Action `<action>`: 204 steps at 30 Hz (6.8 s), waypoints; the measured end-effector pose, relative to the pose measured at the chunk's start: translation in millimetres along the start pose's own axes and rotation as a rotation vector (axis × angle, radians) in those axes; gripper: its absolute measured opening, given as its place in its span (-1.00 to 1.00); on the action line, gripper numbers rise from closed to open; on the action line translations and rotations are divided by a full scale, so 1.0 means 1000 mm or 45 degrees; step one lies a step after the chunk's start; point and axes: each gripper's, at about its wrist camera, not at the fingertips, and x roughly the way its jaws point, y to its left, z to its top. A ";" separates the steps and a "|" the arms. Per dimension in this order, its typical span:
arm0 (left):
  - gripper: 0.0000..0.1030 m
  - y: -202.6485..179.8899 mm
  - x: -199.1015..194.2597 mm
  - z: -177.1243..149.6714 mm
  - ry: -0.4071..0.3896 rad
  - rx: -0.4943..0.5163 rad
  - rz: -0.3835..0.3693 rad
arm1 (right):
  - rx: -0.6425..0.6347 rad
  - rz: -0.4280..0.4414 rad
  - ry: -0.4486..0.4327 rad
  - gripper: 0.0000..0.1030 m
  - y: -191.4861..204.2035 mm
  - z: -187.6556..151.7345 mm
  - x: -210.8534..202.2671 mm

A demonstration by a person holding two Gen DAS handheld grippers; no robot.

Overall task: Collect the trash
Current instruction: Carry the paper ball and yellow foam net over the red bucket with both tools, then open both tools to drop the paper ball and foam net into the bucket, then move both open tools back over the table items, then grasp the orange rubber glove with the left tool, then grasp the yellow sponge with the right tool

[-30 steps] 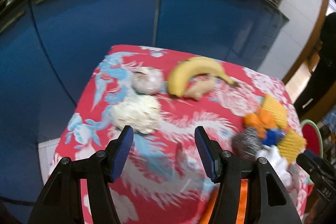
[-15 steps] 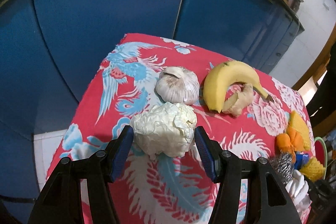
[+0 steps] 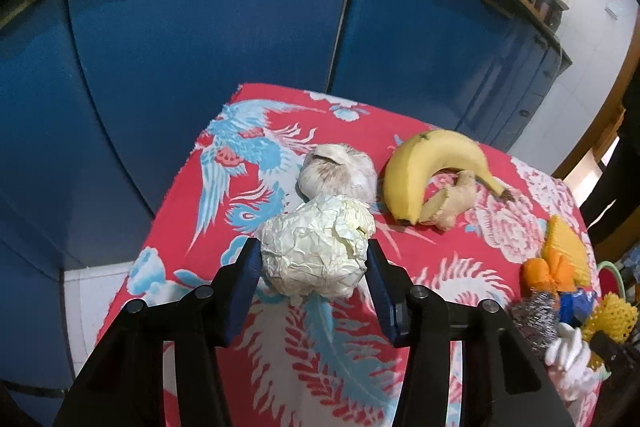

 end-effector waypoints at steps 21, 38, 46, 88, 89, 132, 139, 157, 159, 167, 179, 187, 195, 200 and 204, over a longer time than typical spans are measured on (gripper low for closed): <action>0.03 -0.079 -0.104 -0.037 -0.127 0.173 -0.304 | 0.121 0.056 -0.133 -0.71 -0.030 -0.030 -0.065; 0.03 -0.194 -0.129 -0.062 -0.093 0.427 -0.487 | 0.215 -0.056 -0.267 -0.71 -0.097 -0.033 -0.122; 0.03 -0.247 -0.129 -0.071 -0.062 0.510 -0.567 | 0.249 -0.129 -0.283 -0.71 -0.135 -0.035 -0.136; 0.33 -0.404 -0.044 -0.132 0.181 0.760 -0.609 | 0.619 -0.306 -0.275 -0.16 -0.289 -0.068 -0.127; 0.33 -0.402 -0.045 -0.131 0.179 0.753 -0.612 | 0.619 -0.307 -0.279 -0.15 -0.288 -0.069 -0.128; 0.33 -0.184 -0.131 -0.108 0.042 0.413 -0.294 | 0.317 -0.072 -0.240 0.03 -0.117 -0.094 -0.148; 0.33 -0.139 -0.118 -0.108 0.060 0.323 -0.179 | 0.254 -0.041 -0.192 0.03 -0.089 -0.093 -0.132; 0.40 -0.093 -0.076 -0.124 0.180 0.187 -0.116 | 0.147 -0.001 -0.069 0.03 -0.044 -0.093 -0.091; 0.39 -0.091 -0.073 -0.124 0.177 0.168 -0.129 | 0.146 0.007 -0.055 0.03 -0.042 -0.093 -0.086; -0.37 -0.087 -0.066 -0.125 0.196 0.107 -0.258 | 0.150 0.020 -0.005 0.03 -0.031 -0.094 -0.070; -0.87 -0.058 -0.091 -0.112 0.073 0.044 -0.306 | 0.064 0.035 0.072 0.03 -0.003 -0.098 -0.047; -0.87 -0.025 -0.108 -0.098 -0.014 -0.034 -0.271 | 0.036 0.014 0.072 0.16 0.018 -0.095 -0.030; -0.87 -0.006 -0.103 -0.099 -0.006 -0.093 -0.249 | -0.026 -0.038 0.093 0.34 0.035 -0.097 -0.012; -0.87 -0.006 -0.102 -0.100 -0.001 -0.091 -0.254 | -0.081 -0.070 0.077 0.43 0.043 -0.098 -0.007; -0.87 -0.009 -0.099 -0.101 0.009 -0.085 -0.259 | -0.113 -0.087 0.061 0.49 0.048 -0.100 -0.006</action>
